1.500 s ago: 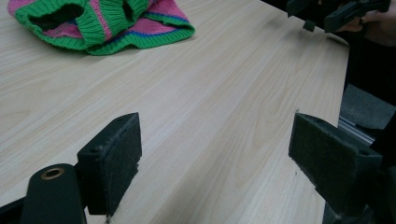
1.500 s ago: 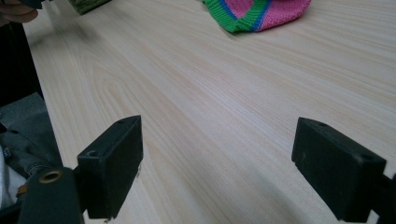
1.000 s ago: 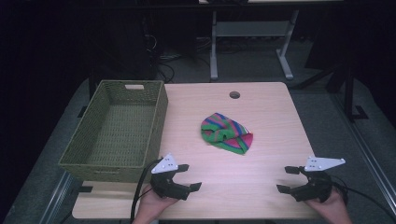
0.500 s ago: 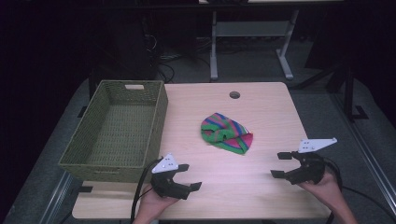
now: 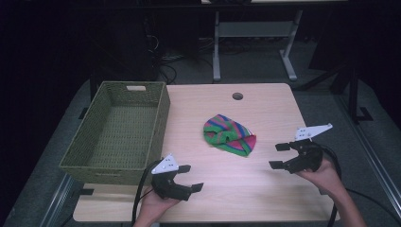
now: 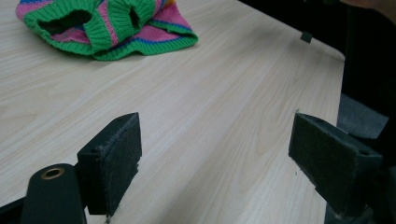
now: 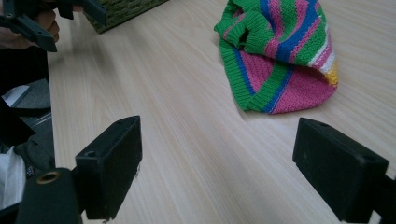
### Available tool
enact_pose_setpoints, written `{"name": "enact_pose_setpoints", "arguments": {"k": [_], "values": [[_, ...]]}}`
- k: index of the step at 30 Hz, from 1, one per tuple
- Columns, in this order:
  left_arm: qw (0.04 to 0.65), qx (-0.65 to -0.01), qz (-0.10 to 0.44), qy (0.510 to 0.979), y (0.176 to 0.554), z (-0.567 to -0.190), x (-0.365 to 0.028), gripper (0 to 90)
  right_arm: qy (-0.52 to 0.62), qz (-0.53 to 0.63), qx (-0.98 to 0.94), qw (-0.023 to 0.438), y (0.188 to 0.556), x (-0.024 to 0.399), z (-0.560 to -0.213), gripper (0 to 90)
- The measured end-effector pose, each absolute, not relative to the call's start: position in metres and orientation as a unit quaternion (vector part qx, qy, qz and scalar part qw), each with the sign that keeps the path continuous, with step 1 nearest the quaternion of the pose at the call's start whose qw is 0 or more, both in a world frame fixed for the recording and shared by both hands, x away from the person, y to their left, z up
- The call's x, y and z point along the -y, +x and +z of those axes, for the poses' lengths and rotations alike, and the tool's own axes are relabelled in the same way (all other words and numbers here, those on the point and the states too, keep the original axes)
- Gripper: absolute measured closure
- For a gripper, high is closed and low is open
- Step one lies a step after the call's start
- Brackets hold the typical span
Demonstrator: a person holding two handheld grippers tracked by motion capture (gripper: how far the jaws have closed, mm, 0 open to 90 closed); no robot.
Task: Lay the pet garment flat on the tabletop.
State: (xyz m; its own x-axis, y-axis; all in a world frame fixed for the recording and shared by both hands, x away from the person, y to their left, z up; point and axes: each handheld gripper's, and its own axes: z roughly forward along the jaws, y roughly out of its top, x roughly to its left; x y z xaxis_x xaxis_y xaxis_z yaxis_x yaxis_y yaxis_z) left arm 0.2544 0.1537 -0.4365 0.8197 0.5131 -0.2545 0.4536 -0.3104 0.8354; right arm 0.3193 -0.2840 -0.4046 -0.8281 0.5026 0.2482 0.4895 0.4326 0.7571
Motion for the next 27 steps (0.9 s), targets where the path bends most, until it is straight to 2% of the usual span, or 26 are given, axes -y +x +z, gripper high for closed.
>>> {"name": "enact_pose_setpoints", "arguments": {"k": [27], "values": [[0.499, -0.291, 0.037, 0.816, 0.256, -0.435, -0.155, 16.8, 0.275, 0.404, -0.872, -0.016, 0.383, 0.244, -0.379, 15.4]]}}
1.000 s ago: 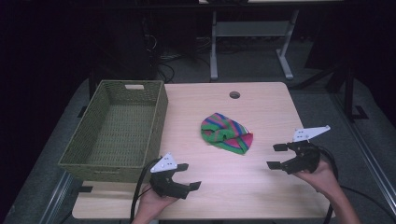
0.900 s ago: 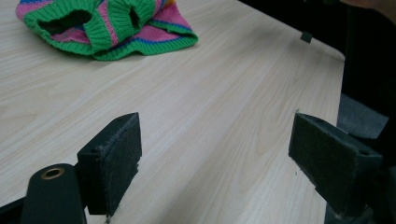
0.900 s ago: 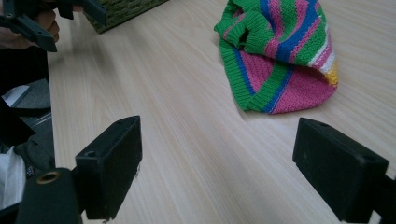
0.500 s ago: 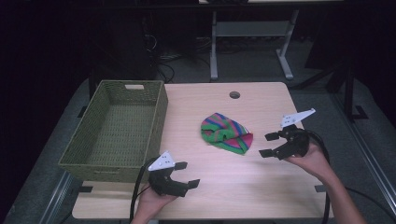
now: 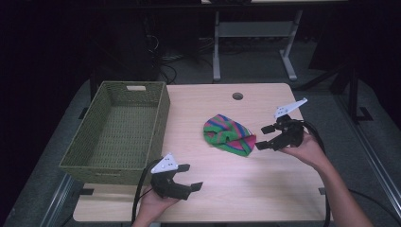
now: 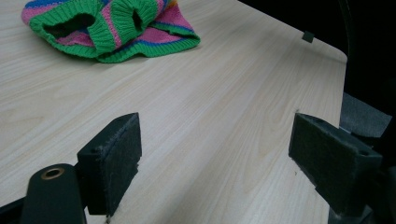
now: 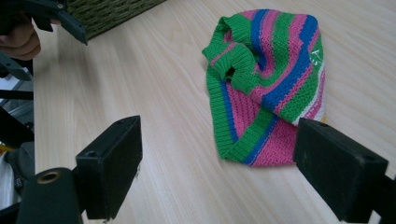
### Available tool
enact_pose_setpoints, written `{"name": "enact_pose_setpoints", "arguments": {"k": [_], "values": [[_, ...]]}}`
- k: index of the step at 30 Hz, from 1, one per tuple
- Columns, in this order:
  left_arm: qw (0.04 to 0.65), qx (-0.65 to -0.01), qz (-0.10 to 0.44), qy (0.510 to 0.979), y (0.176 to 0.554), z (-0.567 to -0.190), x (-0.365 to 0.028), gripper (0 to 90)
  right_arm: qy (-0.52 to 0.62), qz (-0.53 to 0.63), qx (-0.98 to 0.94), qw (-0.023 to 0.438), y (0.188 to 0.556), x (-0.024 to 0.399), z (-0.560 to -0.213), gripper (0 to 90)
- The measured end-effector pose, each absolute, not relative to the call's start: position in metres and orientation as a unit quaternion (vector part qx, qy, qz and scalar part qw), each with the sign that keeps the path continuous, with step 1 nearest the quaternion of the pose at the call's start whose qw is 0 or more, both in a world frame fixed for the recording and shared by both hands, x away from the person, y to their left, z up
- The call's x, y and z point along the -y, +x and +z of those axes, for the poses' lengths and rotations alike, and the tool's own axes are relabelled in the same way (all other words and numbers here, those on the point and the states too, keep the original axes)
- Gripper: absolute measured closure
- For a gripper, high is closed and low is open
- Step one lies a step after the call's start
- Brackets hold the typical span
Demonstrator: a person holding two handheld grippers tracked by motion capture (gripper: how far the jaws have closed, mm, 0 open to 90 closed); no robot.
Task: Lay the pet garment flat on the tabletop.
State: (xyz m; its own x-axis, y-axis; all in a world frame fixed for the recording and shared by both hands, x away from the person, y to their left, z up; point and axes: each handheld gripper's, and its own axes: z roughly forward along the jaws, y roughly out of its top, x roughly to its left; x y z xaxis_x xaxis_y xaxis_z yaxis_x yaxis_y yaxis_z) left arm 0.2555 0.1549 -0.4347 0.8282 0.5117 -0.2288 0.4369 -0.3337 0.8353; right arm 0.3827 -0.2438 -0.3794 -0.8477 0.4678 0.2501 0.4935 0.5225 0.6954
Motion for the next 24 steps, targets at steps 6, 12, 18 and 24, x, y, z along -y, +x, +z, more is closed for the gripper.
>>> {"name": "enact_pose_setpoints", "arguments": {"k": [6, 12, 18, 24], "values": [[0.502, -0.295, 0.039, 0.812, 0.256, -0.435, -0.157, 16.8, -0.275, -0.396, 0.876, 0.015, 0.396, 0.233, -0.377, 15.5], [0.505, -0.299, 0.04, 0.809, 0.258, -0.434, -0.162, 16.8, -0.271, -0.388, 0.881, 0.018, 0.408, 0.221, -0.378, 18.4], [0.508, -0.301, 0.037, 0.806, 0.259, -0.435, -0.163, 16.8, -0.267, -0.376, 0.887, 0.021, 0.422, 0.203, -0.378, 18.5], [0.503, -0.297, 0.037, 0.811, 0.259, -0.435, -0.16, 16.8, -0.266, -0.365, 0.892, 0.024, 0.435, 0.19, -0.377, 19.8]]}}
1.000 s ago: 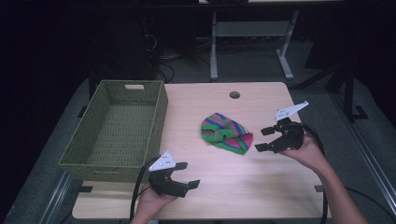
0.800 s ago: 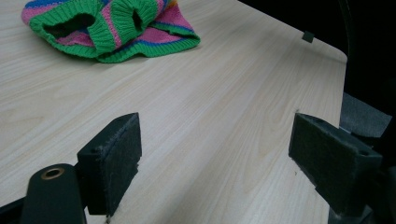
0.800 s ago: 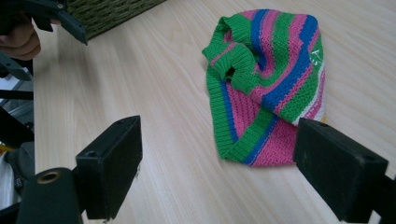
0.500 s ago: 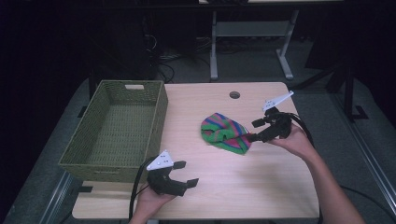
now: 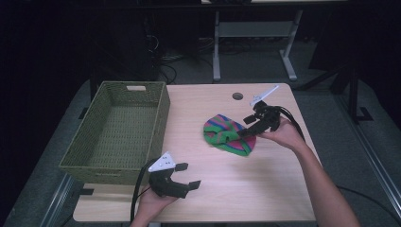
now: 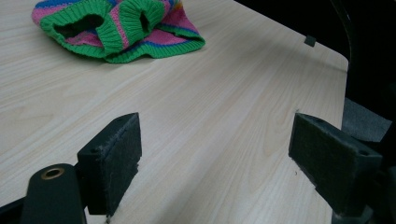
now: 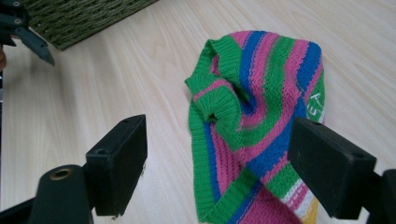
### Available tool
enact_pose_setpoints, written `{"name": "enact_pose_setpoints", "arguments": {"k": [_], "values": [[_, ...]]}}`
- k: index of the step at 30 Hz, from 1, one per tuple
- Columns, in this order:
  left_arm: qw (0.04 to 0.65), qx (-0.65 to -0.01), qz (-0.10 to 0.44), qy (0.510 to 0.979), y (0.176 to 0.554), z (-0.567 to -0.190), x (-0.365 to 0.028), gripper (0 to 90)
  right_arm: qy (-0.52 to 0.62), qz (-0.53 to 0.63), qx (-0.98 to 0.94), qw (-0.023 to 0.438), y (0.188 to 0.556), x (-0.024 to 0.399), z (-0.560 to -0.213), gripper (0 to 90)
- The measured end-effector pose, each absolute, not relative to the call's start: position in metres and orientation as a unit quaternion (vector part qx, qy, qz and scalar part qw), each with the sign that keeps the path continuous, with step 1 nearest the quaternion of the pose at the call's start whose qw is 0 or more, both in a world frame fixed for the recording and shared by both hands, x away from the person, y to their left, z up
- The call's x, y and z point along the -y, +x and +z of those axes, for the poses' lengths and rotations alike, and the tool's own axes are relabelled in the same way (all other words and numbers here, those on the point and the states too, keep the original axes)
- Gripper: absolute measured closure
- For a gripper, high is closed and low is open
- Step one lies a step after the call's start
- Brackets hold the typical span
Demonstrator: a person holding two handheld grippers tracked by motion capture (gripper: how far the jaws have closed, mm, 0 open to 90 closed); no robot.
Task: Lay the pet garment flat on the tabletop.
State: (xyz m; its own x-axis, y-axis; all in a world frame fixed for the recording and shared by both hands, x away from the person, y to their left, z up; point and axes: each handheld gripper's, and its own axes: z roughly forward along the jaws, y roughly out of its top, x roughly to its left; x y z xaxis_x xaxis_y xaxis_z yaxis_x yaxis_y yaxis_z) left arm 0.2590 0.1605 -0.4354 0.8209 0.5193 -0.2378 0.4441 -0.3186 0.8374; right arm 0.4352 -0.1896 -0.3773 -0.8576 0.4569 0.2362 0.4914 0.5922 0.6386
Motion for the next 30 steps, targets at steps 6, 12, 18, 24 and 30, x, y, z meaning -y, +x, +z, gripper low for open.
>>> {"name": "enact_pose_setpoints", "arguments": {"k": [6, 12, 18, 24, 30], "values": [[0.504, -0.297, 0.038, 0.81, 0.259, -0.435, -0.161, 16.8, -0.268, -0.364, 0.892, 0.022, 0.442, 0.181, -0.38, 20.8], [0.502, -0.295, 0.037, 0.812, 0.259, -0.436, -0.16, 16.8, -0.273, -0.349, 0.896, 0.026, 0.449, 0.175, -0.392, 20.9], [0.503, -0.297, 0.036, 0.811, 0.259, -0.436, -0.159, 16.8, -0.28, -0.351, 0.893, 0.024, 0.453, 0.172, -0.4, 22.0], [0.504, -0.297, 0.036, 0.81, 0.26, -0.436, -0.16, 16.8, -0.285, -0.344, 0.895, 0.016, 0.458, 0.168, -0.407, 22.1], [0.504, -0.296, 0.036, 0.811, 0.259, -0.435, -0.16, 16.8, -0.298, -0.329, 0.896, 0.009, 0.461, 0.163, -0.415, 23.1]]}}
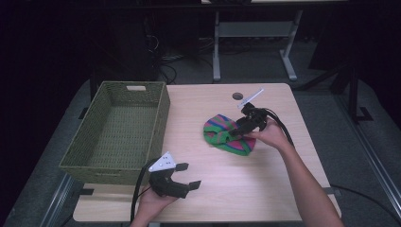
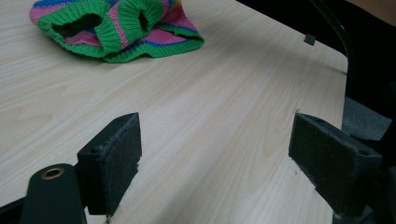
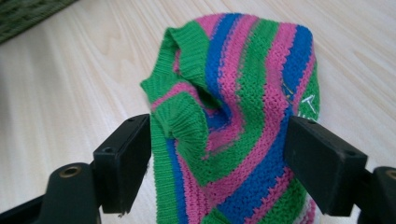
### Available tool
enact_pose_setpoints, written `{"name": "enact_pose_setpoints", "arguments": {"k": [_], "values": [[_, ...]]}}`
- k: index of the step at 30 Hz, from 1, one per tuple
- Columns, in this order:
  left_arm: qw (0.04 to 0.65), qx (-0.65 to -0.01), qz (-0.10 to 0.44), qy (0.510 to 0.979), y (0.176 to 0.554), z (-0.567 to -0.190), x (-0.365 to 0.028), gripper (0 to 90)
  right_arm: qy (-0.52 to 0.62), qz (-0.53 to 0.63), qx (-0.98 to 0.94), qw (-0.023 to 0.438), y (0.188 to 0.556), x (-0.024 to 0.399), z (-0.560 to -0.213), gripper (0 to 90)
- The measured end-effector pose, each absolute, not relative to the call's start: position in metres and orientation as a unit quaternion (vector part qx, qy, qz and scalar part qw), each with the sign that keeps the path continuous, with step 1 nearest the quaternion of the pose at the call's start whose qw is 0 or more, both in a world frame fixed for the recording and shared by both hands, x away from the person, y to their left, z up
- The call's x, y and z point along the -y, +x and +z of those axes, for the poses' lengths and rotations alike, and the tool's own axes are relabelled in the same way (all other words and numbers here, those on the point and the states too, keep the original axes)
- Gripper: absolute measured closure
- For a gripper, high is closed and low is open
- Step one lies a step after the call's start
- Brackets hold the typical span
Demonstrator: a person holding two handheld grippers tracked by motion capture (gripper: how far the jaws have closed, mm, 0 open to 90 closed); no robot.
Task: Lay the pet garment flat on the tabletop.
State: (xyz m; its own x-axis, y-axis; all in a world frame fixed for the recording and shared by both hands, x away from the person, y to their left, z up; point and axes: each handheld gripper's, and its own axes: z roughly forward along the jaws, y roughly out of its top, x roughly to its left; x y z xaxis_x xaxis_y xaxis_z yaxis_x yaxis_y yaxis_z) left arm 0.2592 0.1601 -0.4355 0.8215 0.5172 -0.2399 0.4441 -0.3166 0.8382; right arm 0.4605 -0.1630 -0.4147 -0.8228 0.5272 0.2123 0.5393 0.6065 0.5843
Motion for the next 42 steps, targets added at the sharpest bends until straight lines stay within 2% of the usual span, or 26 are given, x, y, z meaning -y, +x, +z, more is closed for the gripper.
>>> {"name": "enact_pose_setpoints", "arguments": {"k": [22, 28, 34, 39, 42], "values": [[0.505, -0.294, 0.034, 0.811, 0.259, -0.436, -0.159, 16.9, -0.316, -0.272, 0.909, -0.002, 0.463, 0.145, -0.445, 25.0], [0.507, -0.293, 0.029, 0.81, 0.26, -0.436, -0.16, 19.0, -0.315, -0.261, 0.912, -0.02, 0.461, 0.141, -0.449, 26.5], [0.507, -0.293, 0.032, 0.81, 0.259, -0.436, -0.16, 18.9, -0.318, -0.253, 0.913, -0.039, 0.458, 0.138, -0.449, 31.9], [0.506, -0.292, 0.032, 0.811, 0.259, -0.436, -0.159, 18.9, -0.298, -0.232, 0.922, -0.085, 0.453, 0.133, -0.451, 40.3], [0.508, -0.293, 0.031, 0.809, 0.259, -0.435, -0.16, 19.0, -0.294, -0.226, 0.924, -0.096, 0.45, 0.132, -0.45, 44.0]]}}
